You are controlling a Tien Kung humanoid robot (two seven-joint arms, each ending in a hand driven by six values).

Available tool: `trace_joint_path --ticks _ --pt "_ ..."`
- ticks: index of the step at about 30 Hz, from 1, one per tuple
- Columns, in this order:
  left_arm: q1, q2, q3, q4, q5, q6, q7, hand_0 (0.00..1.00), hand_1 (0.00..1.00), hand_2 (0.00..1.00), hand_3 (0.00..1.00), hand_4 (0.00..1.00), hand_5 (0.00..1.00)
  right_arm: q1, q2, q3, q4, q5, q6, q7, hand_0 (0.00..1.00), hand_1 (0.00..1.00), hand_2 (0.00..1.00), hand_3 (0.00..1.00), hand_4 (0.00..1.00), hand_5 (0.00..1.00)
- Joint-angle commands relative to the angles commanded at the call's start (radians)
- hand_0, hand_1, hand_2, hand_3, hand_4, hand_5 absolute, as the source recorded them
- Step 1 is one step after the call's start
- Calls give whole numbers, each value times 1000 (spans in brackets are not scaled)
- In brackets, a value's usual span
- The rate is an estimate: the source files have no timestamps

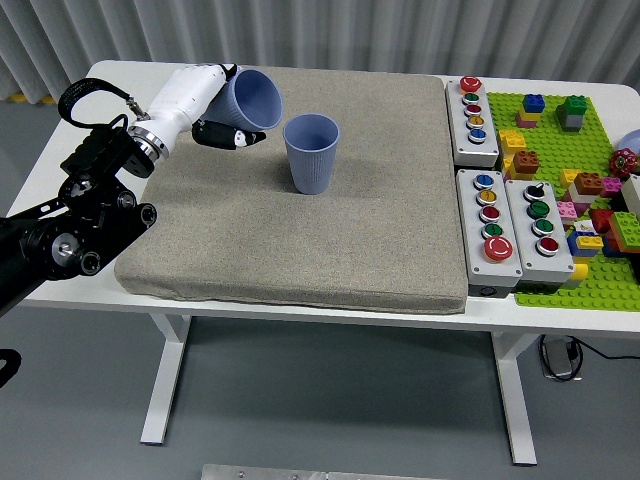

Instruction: Pick cup pour cup place

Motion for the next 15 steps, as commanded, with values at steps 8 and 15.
trace_joint_path --ticks 8,15 --pt "-18 -7 18 18 31 -1 5 392 467 541 550 786 209 2 -1 0 0 -1 0 1 693 662 611 612 2 320" --pt "-38 -8 29 27 77 1 12 392 468 541 550 784 211 4 -3 1 -1 0 0 2 693 662 611 612 2 319"
